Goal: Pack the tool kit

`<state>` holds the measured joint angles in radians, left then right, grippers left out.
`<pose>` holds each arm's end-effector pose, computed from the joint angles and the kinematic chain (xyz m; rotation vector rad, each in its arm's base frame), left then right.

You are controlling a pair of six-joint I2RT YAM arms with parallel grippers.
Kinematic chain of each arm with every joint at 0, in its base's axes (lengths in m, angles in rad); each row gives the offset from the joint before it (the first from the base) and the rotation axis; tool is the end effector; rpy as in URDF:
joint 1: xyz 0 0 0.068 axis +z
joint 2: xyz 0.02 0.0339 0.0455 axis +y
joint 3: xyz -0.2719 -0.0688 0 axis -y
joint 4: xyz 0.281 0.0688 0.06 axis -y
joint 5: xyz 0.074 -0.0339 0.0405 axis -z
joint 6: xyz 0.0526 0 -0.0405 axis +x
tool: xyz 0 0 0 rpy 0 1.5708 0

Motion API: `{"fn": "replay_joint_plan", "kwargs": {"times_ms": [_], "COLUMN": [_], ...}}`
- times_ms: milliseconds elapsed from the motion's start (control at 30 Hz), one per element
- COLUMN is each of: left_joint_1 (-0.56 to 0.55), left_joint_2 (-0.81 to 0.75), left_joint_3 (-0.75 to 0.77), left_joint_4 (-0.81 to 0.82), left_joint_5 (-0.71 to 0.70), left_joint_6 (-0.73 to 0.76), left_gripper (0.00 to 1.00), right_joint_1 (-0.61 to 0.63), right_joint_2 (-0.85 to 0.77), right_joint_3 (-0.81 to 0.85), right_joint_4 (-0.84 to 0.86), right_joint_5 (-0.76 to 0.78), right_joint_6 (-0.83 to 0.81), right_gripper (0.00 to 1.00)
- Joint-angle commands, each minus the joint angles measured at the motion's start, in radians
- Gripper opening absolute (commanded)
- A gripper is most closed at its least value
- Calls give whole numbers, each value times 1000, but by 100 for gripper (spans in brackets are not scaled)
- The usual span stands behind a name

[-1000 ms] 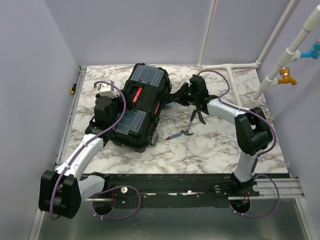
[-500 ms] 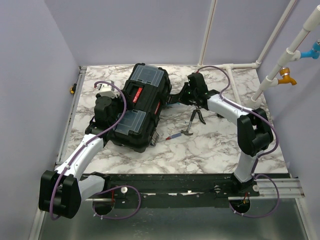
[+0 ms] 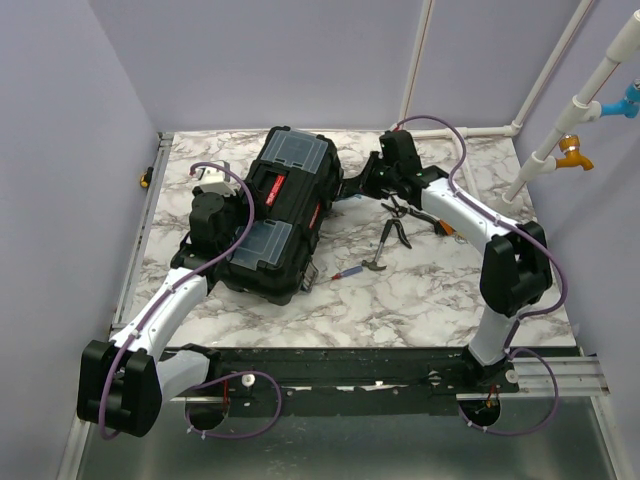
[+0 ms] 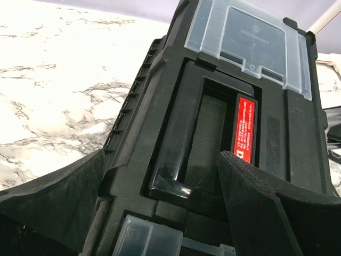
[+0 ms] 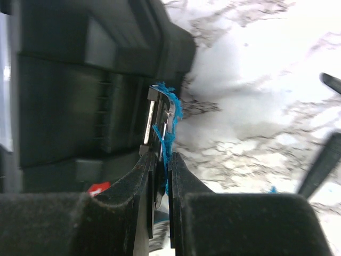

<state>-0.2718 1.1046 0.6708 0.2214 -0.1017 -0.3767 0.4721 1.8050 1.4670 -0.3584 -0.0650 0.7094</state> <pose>0.2918 -0.0758 0.2661 -0.1679 1.7897 -0.3753 0.4127 0.2146 0.2603 0.2440 2.3501 0.6788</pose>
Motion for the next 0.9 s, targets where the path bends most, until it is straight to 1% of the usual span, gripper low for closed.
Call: {"fn": "replay_joint_plan", "kwargs": {"times_ms": [0,33,67,133,167,200,233,400,500,600,767,867], "left_joint_1": [-60,-61,-62,-63,-63,-63,-63,-64,-64,-64,-64,-64], "left_joint_2": [52,52,52,50,51,51,52,48,47,51,51,53], "left_joint_3": [-56,-56,-55,-55,-55,-55,-55,-53,-54,-52,-51,-51], "left_joint_4": [-161,-163,-162,-162,-163,-164,-164,-169,-167,-169,-168,-167], "left_joint_5": [110,111,110,110,109,110,111,83,86,86,84,86], "left_joint_6": [-51,-51,-51,-51,-51,-50,-49,-47,-47,-45,-45,-45], "left_gripper": [87,87,87,87,87,87,87,87,87,87,87,87], "right_joint_1": [2,1,1,2,2,2,2,1,3,2,-7,-39], "right_joint_2": [-26,-23,-17,-6,4,12,17,63,89,87,-4,-60], "right_joint_3": [48,41,34,13,7,-1,-10,-15,-16,-60,-184,-234], "right_joint_4": [230,261,287,353,397,429,456,542,553,569,586,592], "right_joint_5": [-140,-159,-172,-204,-216,-224,-233,-239,-243,-214,-72,-41], "right_joint_6": [18,32,44,68,78,93,106,149,166,182,189,186], "right_gripper": [1,2,8,40,53,61,65,68,67,65,64,63]}}
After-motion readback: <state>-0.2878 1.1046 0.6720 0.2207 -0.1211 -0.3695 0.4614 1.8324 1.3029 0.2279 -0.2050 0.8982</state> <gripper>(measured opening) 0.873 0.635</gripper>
